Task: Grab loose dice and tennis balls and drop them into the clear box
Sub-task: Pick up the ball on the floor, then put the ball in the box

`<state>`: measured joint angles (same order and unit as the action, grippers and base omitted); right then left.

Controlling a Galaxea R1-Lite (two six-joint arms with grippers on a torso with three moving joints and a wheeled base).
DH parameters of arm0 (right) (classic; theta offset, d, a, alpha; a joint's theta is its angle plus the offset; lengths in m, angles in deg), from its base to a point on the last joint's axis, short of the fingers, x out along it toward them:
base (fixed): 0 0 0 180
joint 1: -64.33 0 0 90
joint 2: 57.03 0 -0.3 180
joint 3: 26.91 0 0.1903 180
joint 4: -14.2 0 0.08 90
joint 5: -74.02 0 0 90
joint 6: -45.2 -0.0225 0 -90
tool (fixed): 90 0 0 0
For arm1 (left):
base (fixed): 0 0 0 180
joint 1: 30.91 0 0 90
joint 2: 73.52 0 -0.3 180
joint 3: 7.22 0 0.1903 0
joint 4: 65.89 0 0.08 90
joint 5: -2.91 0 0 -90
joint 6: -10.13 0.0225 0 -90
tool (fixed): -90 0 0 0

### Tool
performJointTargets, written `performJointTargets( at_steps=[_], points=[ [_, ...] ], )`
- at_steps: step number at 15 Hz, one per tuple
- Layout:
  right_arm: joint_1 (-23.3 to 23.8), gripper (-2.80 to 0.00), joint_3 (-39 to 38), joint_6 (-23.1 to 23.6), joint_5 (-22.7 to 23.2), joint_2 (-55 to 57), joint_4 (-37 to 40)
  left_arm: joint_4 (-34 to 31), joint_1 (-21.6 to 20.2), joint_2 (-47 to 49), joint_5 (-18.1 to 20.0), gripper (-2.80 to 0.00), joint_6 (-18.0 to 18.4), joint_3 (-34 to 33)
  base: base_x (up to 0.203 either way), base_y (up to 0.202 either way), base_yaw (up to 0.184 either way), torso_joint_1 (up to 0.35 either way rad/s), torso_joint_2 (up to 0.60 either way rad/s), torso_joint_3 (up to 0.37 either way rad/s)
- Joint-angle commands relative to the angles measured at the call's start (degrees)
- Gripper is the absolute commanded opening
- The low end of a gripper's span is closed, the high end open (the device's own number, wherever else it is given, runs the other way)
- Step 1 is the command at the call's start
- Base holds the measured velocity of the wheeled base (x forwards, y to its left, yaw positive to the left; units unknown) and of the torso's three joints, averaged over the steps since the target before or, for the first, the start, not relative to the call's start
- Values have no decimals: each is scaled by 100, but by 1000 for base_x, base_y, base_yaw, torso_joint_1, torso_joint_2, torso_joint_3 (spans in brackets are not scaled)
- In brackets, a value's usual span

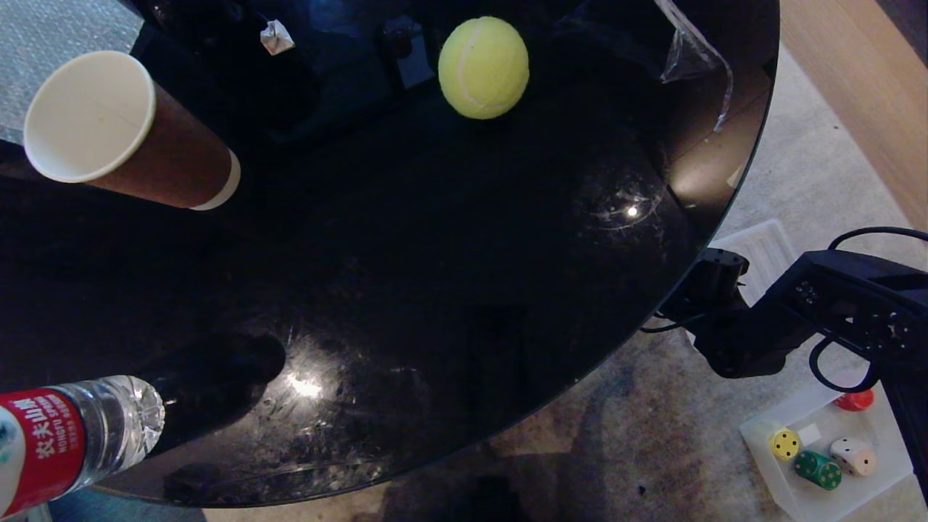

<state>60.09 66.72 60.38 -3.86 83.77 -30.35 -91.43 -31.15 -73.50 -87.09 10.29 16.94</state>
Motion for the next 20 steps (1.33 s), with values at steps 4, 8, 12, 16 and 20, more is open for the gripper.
performJointTargets(
  at_steps=[4, 8, 12, 16, 20],
  points=[
    [63, -280, -353, 8, 7, -642, 35, -2, -2, -2, 0, -280, 2, -8, 0, 0, 0, 0, 0, 0],
    [325, -280, -1227, -7, -28, -2516, 1530, -2, -2, 1, 0, -280, -1, 0, 0, 0, 0, 0, 0, 0],
    [602, -280, -2399, -191, -288, -4985, 3662, -2, -2, -2, 0, -280, 2, 0, 0, 0, 0, 0, 0, 0],
    [838, -280, -3629, -732, -406, -7754, 5973, -2, -2, -2, 0, -280, 2, 0, 0, 0, 0, 0, 0, 0],
    [1010, -280, -5291, -1149, -444, -10463, 7190, -2, -2, -2, 0, -280, 2, 0, 0, 0, 0, 0, 0, 0]
  ],
)
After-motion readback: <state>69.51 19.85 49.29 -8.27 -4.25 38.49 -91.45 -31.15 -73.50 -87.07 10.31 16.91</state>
